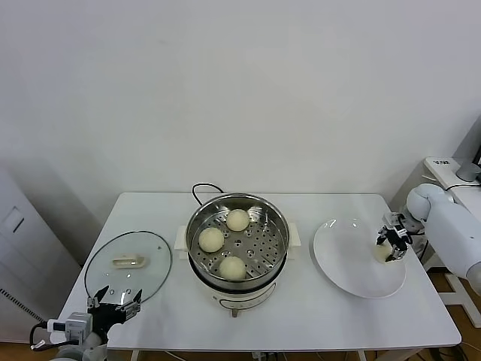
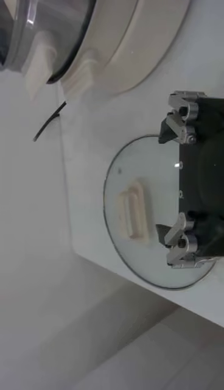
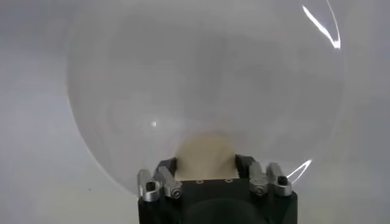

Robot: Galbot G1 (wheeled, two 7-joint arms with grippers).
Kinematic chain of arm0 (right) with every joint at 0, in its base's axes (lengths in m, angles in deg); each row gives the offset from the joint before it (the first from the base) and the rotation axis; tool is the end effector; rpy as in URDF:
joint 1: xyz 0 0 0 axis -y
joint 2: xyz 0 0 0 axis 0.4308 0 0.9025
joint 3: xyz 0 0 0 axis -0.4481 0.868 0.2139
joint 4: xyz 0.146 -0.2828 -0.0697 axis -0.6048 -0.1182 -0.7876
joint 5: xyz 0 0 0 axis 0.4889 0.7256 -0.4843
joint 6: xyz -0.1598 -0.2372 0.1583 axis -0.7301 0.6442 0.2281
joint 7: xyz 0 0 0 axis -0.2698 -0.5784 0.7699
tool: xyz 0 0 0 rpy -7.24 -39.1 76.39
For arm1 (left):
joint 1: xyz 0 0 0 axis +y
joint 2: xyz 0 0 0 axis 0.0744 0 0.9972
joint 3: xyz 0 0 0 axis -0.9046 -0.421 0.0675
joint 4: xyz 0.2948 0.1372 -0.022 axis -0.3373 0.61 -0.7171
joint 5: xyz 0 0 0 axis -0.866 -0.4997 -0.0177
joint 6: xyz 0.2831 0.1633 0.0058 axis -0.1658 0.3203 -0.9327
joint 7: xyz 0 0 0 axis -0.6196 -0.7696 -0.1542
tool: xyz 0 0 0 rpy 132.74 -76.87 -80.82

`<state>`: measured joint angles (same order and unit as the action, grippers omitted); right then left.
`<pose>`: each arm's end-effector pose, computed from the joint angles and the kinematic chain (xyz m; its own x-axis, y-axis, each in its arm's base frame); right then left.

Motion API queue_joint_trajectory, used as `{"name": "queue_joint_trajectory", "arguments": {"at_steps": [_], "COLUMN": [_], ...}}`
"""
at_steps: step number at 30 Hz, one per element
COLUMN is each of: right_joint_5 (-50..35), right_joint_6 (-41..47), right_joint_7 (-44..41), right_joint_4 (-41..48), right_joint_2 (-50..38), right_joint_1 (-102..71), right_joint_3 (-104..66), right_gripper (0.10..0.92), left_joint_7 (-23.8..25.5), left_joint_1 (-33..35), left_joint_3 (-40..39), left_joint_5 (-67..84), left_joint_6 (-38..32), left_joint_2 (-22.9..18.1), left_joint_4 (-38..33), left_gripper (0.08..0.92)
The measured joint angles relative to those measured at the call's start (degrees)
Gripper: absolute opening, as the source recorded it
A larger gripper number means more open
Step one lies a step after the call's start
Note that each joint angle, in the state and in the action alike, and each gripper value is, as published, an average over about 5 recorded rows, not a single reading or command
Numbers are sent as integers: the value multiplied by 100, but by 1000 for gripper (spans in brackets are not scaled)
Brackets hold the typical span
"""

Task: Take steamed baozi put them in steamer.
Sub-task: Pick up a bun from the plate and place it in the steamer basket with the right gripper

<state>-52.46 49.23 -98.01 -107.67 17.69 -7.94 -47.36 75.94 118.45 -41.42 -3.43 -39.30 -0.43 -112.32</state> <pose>0.5111 -0.2834 -0.2116 -0.1187 -0.0101 0.9929 -0.9842 -0.1309 -0.1190 0.1638 0.0972 -0.2691 -0.8568 -0.0154 0.5155 0.0525 0.9918 0.1168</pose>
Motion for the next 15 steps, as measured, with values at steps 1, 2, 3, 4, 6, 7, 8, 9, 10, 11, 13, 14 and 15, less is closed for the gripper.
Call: {"name": "queue_joint_trajectory", "arguments": {"at_steps": [1, 2, 3, 4, 6, 7, 8, 9, 10, 11, 13, 14, 15], "right_joint_5": [-19, -47, -86, -136, -270, -358, -461, -586, -727, -884, -1234, -1416, -1609], "right_joint_6": [19, 39, 63, 89, 151, 187, 230, 280, 338, 401, 543, 616, 693], "right_joint_7": [-20, -40, -62, -84, -128, -149, -169, -190, -210, -228, -258, -267, -273], "right_joint_4": [-13, -32, -56, -87, -169, -221, -281, -354, -439, -531, -745, -858, -979], "right_joint_2": [-9, -21, -39, -61, -123, -165, -214, -273, -340, -413, -571, -651, -733], "right_joint_1": [3, 10, 21, 38, 91, 129, 176, 236, 308, 390, 594, 712, 849], "right_joint_3": [7, 21, 44, 77, 181, 252, 340, 449, 575, 713, 1035, 1206, 1390], "right_gripper": [503, 498, 494, 490, 486, 485, 484, 484, 485, 486, 487, 487, 487], "left_joint_7": [0, 0, 0, -1, -2, -2, -3, -3, -4, -4, -7, -9, -11], "left_joint_1": [3, 7, 11, 14, 17, 18, 20, 22, 25, 28, 37, 43, 48], "left_joint_3": [4, 8, 10, 12, 13, 13, 13, 13, 12, 12, 15, 17, 20], "left_joint_5": [0, -1, -1, -3, -9, -14, -19, -24, -29, -35, -45, -50, -55], "left_joint_6": [0, 0, 0, 0, 0, 0, 1, 3, 5, 8, 21, 29, 35], "left_joint_2": [0, -1, -4, -7, -18, -23, -27, -31, -33, -35, -36, -35, -34], "left_joint_4": [-1, -1, -2, -3, -8, -12, -18, -25, -33, -43, -65, -76, -86], "left_gripper": [823, 823, 823, 823, 823, 823, 823, 823, 823, 823, 823, 823, 823]}}
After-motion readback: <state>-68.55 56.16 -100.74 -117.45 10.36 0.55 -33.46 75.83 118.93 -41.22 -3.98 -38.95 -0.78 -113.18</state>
